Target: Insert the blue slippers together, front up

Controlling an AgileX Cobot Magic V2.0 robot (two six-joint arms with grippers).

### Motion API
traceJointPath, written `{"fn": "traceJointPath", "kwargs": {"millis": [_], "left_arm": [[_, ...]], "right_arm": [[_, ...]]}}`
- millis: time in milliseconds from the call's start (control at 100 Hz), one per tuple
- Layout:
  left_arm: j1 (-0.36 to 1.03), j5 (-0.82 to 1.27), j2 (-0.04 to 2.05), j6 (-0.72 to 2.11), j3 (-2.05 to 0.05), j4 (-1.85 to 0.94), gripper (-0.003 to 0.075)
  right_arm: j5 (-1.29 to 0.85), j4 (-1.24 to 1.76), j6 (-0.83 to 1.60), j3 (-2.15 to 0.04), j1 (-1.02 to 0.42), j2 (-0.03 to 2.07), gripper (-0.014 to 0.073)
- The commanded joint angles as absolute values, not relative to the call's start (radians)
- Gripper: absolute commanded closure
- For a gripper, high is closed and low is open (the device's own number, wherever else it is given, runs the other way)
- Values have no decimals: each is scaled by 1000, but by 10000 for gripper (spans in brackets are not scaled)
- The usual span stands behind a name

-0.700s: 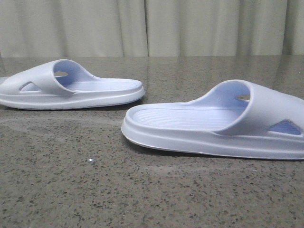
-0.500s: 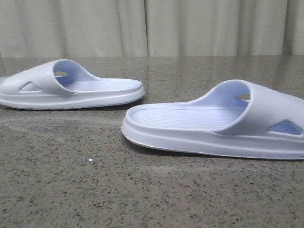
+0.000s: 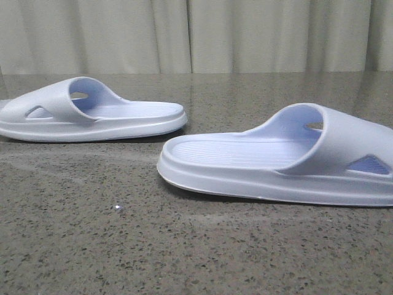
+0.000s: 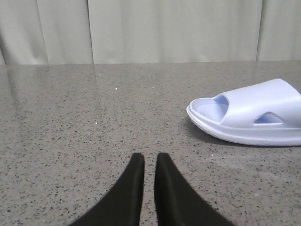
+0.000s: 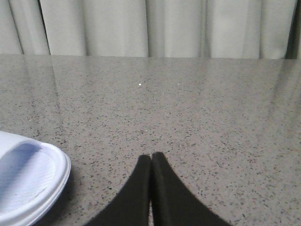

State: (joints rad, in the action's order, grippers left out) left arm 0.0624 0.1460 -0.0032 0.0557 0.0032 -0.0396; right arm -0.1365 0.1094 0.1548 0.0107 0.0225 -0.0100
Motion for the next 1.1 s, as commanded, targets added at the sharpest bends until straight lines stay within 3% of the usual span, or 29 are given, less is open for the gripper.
{"fn": "traceJointPath", "kwargs": {"millis": [0,360,630,780,960,1090], "left_arm": [[61,69,-34,46,12,-41,705],[61,45,-34,46,12,-49,705],[61,-42,-34,46,12,-221,705],[61,-56,-34,46,12,-363,705],[61,-62,-34,46,-9,-697,705],[61,-8,-31,46,-77,-717,705]], "right_arm": [[-61,104,159,31,30,-30,683],[0,152,159,31,30,-30,683],[159,277,159,31,30,-30,683],[113,313,159,31,30,-30,683],[116,559,159,26,30,-30,683],[17,617,159,-31,30,-30,671]]}}
